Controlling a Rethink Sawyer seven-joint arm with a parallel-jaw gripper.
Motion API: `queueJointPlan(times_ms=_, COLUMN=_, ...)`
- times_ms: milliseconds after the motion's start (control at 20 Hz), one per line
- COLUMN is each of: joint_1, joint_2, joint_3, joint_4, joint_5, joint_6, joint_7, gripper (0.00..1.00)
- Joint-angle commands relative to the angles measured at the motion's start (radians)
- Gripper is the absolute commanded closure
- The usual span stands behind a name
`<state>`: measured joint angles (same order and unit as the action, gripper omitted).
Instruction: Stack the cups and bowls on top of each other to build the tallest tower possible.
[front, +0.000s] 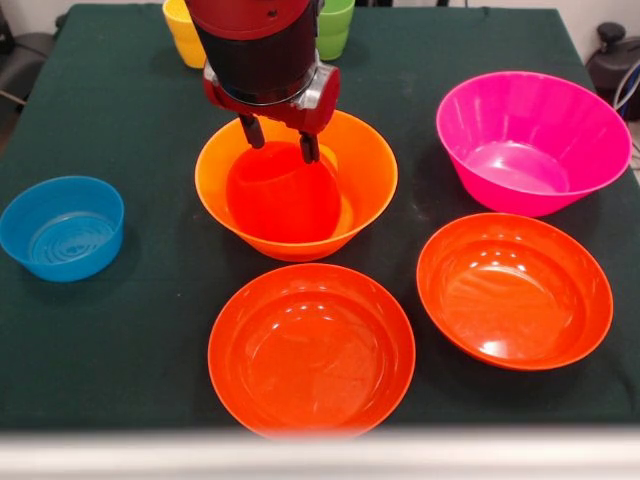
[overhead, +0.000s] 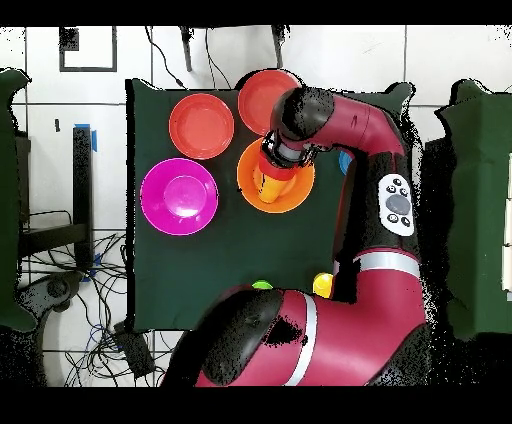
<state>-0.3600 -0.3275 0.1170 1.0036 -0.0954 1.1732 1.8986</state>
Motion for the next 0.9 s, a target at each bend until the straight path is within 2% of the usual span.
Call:
queueJointPlan(times_ms=50, joint_1=0.028, joint_2=0.075, joint_3=0.054, joint_4=0.074, joint_5=-0.007, joint_6=0.044, joint_7=0.006, gripper=0.0)
queueJointPlan(times_ms=450, joint_1=0.031, joint_2=0.104, joint_3=0.057, joint_4=0.05, joint_5=-0.011, joint_6=0.062, joint_7=0.001, gripper=0.0)
queueJointPlan(times_ms=500, joint_1=0.028, joint_2=0.108, joint_3=0.06, joint_4=0.055, joint_5=0.005, joint_6=0.088, joint_7=0.016, gripper=0.0)
queueJointPlan(times_ms=900, joint_1=0.022, joint_2=0.085, joint_3=0.052, joint_4=0.152, joint_5=0.044, joint_6=0.111, joint_7=0.048, gripper=0.0)
